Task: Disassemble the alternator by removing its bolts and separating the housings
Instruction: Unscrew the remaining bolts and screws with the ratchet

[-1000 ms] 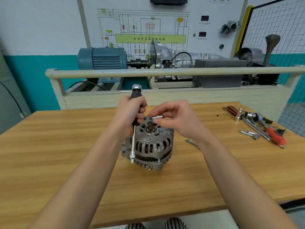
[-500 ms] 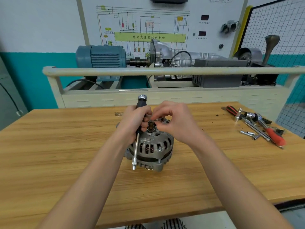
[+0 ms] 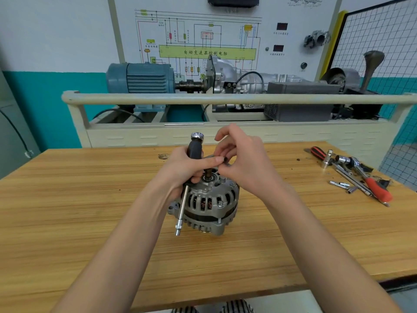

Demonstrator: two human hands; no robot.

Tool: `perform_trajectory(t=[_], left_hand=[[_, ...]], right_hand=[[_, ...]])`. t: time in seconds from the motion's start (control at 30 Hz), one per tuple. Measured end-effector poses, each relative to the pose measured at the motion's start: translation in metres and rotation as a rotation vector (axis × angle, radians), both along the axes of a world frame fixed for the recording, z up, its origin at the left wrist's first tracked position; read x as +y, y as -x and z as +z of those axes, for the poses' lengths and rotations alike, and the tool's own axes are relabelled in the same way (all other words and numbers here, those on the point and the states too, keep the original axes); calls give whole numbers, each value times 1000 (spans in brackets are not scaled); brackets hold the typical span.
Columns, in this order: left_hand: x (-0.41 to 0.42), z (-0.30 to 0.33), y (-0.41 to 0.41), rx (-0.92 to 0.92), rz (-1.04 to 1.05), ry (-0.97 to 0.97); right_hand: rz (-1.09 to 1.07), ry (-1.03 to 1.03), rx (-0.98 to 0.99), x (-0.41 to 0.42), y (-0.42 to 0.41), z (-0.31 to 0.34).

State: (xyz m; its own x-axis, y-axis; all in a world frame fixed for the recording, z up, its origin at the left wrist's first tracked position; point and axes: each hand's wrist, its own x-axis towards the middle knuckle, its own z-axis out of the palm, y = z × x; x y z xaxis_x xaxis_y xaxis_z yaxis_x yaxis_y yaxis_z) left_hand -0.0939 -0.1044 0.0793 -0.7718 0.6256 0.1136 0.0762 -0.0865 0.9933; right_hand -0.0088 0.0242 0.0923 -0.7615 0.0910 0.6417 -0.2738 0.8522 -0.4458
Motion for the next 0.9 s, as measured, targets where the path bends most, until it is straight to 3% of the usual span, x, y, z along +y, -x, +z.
perform_trajectory(t=[0.27, 0.57, 0.63, 0.77, 0.9], left_hand=[[0, -5, 6, -76, -47, -105], [4, -5, 3, -3, 154, -68], [3, -5, 1, -21, 136, -83], [4, -3, 2, -100, 156, -69], [9, -6, 5, -23, 221, 15]], right_hand=[[34, 8, -7, 1, -2, -2], [-26, -196, -152, 2, -1, -6], [-51, -78, -115, 6, -5, -6], [118, 428, -215, 17, -22, -7], [167, 322, -352, 15, -29, -19]])
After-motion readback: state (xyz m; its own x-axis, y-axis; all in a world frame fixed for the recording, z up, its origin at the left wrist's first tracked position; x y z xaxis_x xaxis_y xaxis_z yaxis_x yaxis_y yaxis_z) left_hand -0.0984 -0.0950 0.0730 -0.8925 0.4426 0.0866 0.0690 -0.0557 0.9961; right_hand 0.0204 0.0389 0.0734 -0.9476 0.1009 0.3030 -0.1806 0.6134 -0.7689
